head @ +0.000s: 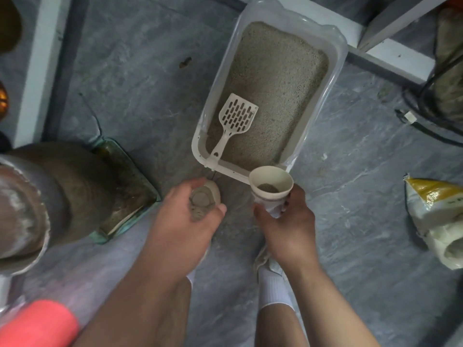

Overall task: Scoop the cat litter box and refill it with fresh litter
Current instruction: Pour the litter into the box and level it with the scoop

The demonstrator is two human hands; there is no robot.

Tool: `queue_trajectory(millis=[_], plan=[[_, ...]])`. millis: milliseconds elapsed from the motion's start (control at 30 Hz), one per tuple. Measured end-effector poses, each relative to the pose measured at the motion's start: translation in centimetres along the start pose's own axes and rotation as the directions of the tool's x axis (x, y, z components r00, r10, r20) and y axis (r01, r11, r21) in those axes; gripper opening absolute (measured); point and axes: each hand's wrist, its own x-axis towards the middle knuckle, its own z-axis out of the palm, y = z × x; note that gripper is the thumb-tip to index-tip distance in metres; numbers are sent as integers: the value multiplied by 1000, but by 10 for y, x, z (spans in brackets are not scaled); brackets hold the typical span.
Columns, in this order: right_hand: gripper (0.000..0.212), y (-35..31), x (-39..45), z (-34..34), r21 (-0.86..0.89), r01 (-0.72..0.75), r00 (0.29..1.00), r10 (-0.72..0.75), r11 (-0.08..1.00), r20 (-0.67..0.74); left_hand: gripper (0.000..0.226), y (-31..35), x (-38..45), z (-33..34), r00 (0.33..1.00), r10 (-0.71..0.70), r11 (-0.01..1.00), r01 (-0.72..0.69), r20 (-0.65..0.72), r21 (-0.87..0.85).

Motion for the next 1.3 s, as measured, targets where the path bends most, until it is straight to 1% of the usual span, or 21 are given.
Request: queue_trajectory(millis=[33,100,167,300,367,433,500,567,733,833,933,1000,1067,1133,1167,1200,1300], plan=[[53,0,3,2,-11,0,1000,0,1000,3,41,-4,-3,4,1000,-24,999,24,3,-30],[51,4,10,7,-50,3,1000,-3,999,0,50,-14,-6,13,999,-29,999,28,-16,-26],[50,11,19,9,-102,0,1000,0,995,-7,54,-21,-4,19,1000,6,997,-5,-21,71],[47,22,36,9,-190,-18,1000,19,982,4,57,-25,19,28,994,100,965,-105,33,242],[49,23,41,8,-223,-23,1000,23,975,0,56,-21,34,29,988,151,951,-156,39,267],[48,22,43,10,-243,-28,1000,26,970,-13,55,-18,43,29,985,175,946,-172,16,276],[50,20,43,14,-280,-17,1000,22,960,14,54,-17,46,31,982,189,945,-182,0,273],[54,18,42,17,-308,-2,999,14,952,37,52,-20,44,34,982,190,947,-187,15,263],[52,16,48,21,-313,7,1000,-1,950,17,51,-39,52,41,979,199,936,-202,39,288],[51,16,51,22,-312,-1,1000,-1,950,-6,53,-45,77,46,979,186,911,-204,83,357],[52,21,56,23,-327,0,999,-12,945,-32,53,-44,118,49,983,166,893,-182,74,411],[54,26,60,27,-329,29,997,-52,944,-63,56,-44,145,53,979,193,857,-202,70,475],[60,29,62,34,-354,70,995,-93,933,-48,58,-46,168,59,970,232,772,-230,74,593],[62,33,63,40,-362,74,996,-88,929,-23,57,-48,184,65,966,247,671,-231,81,705],[61,35,64,42,-351,67,997,-80,934,-24,56,-49,189,67,968,236,639,-218,83,738],[59,38,66,42,-336,55,997,-69,940,-31,55,-51,194,70,975,207,625,-194,79,756],[53,41,75,37,-293,12,998,-31,956,-58,49,-58,202,74,989,128,629,-138,73,765]])
